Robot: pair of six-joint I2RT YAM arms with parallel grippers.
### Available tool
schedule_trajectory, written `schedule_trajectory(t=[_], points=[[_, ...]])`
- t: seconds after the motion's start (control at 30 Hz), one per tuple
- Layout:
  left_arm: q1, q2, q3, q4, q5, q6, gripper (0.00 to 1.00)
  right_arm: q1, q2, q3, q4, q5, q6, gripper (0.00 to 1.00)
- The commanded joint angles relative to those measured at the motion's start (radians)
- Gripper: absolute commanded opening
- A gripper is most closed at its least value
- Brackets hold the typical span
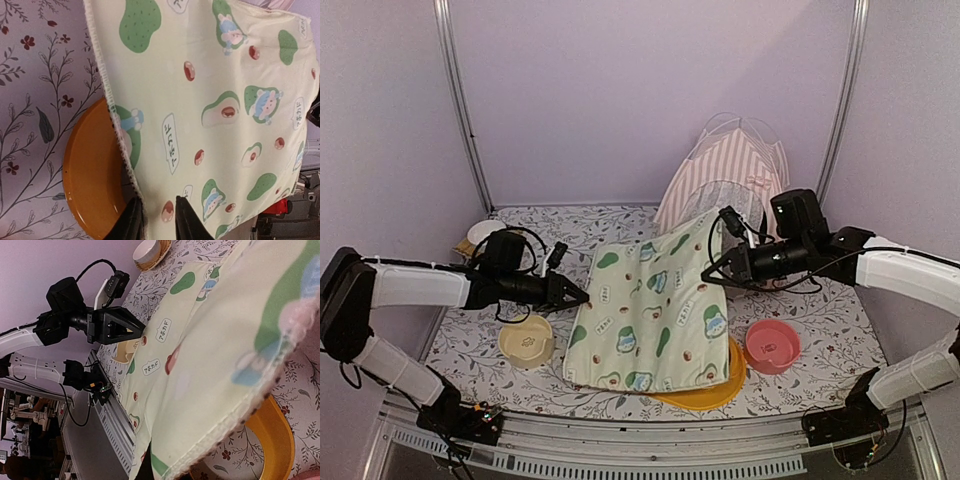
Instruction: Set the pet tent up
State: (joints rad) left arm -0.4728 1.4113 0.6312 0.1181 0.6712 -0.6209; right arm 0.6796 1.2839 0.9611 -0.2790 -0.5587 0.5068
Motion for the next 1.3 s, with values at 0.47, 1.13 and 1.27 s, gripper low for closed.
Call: schedule_trajectory(t=[0.47,1.13,1.27], points=[[-0.028,0.136,-0.010,0.000,-0.121,0.070,0.61,0.005,0.034,-0.043,-0.040,0.114,-0.082,0.00],[-0.035,0.033,0.047,0.059,0.022,-0.002,0.12,0.052,0.078,0.020,-0.045,0.156,-0.025,0.00],[-0.061,-0.024,0.074,0.035,0.025,-0.001,0.07,0.097,0.105,0.064,-0.044,0.180,0.023,0.00]])
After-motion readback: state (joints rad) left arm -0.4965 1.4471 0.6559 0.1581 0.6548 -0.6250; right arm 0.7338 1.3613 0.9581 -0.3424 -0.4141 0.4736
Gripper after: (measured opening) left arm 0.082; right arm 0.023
